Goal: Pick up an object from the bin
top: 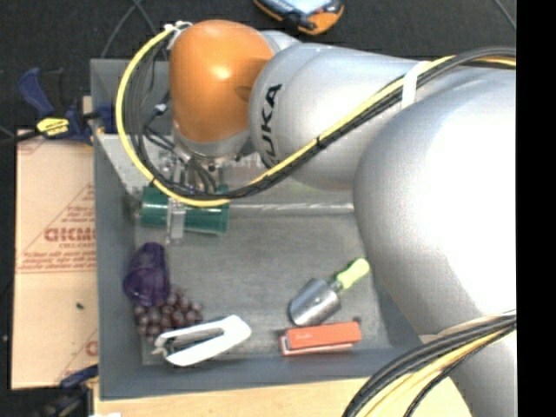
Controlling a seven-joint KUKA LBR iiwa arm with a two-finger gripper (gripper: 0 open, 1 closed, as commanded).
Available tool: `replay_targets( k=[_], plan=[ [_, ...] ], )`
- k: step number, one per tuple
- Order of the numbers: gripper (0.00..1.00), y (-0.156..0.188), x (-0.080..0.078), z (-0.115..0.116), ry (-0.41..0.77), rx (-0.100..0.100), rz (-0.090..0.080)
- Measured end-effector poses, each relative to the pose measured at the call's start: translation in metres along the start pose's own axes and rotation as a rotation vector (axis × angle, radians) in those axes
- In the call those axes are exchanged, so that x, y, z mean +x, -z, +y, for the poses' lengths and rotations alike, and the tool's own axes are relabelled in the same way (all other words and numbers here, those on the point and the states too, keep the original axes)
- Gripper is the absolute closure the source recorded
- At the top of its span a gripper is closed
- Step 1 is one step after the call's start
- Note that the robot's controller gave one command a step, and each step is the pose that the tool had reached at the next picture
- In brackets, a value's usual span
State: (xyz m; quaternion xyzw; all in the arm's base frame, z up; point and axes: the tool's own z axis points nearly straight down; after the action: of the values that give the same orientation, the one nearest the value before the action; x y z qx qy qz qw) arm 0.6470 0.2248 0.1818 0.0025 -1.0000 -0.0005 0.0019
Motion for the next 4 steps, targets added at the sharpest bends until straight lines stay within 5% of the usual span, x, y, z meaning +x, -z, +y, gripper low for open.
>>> replay_targets(
  k=[1,2,3,4],
  plan=[
    [0.0,0.006,-0.001,-0.002,-0.005,-0.002,-0.007],
    [0.0,-0.112,-0.004,-0.041,-0.179,-0.001,-0.003],
    [0.0,-0.042,-0.007,-0.038,-0.372,-0.009,-0.018],
    [0.0,-0.08,0.031,-0.009,-0.271,-0.001,-0.01]
  ],
)
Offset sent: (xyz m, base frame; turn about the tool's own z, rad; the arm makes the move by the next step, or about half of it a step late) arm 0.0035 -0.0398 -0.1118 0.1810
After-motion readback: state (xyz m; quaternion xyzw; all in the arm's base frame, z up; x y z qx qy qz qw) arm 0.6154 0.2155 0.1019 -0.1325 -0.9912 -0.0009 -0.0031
